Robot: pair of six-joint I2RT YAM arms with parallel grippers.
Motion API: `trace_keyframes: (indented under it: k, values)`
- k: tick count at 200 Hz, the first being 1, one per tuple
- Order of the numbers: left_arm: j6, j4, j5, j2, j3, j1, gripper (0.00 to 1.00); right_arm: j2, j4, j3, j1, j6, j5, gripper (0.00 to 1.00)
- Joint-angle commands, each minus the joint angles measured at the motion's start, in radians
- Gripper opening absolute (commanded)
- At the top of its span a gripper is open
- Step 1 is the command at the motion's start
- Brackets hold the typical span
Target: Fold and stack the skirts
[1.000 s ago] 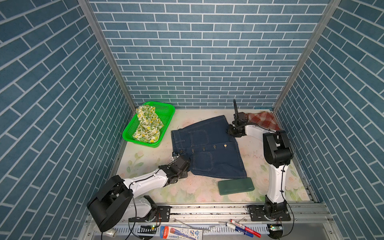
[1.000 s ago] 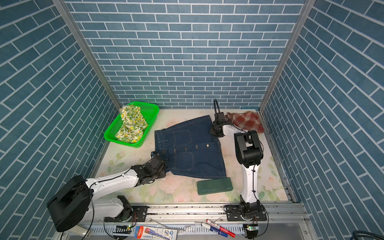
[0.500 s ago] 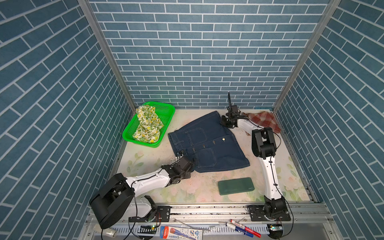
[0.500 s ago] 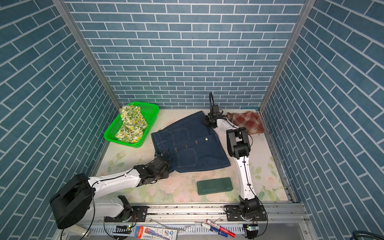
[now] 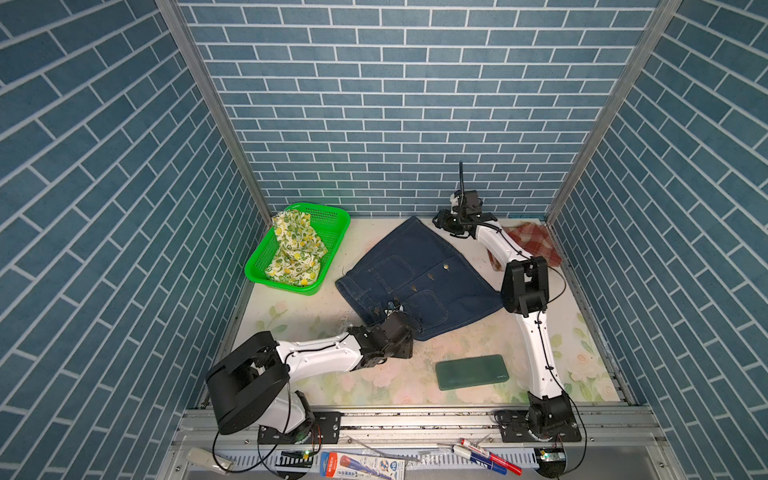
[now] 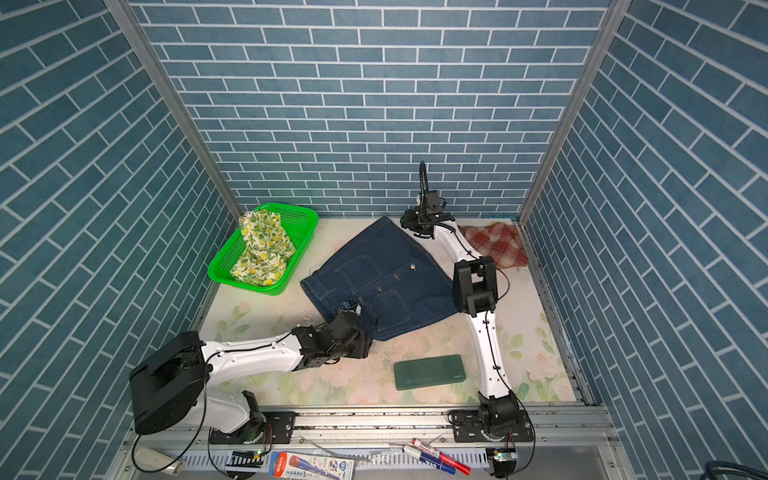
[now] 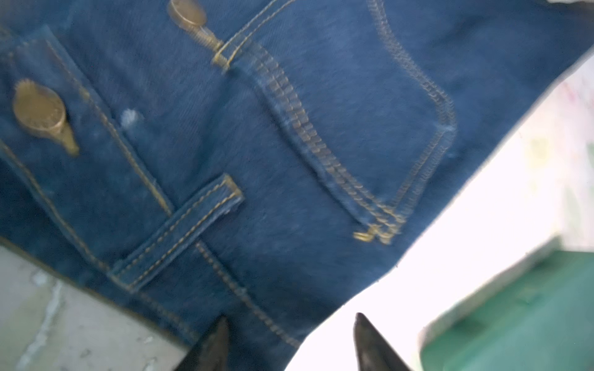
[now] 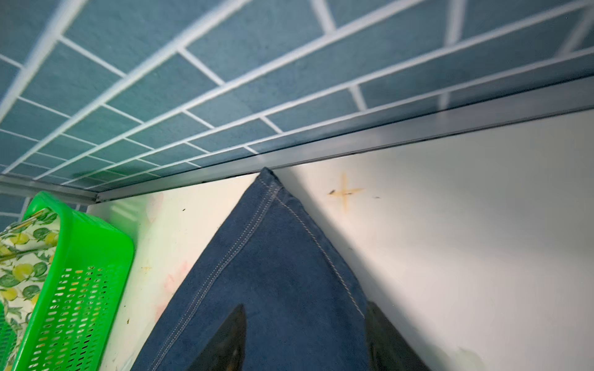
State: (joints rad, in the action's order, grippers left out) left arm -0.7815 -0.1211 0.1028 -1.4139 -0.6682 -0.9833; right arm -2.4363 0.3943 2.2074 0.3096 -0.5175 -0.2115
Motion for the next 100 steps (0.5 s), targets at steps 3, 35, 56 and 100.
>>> trace_keyframes:
  k: [3, 35, 56, 100]
  values:
    - [0.088, -0.082, 0.020, 0.096, 0.004, -0.004, 0.77, 0.224, 0.034, -0.212, -0.029, 0.037, 0.146, 0.62]
    - [0.138, -0.187, 0.084, 0.231, 0.022, 0.014, 0.79, 0.484, -0.014, -0.550, -0.027, -0.003, 0.209, 0.63]
    - [0.157, -0.206, 0.075, 0.248, 0.013, 0.056, 0.78, 0.634, -0.047, -0.754, -0.024, -0.056, 0.232, 0.63]
    - [0.203, -0.167, 0.083, 0.157, -0.043, 0.097, 0.77, 0.877, 0.036, -1.055, 0.004, -0.181, 0.343, 0.62]
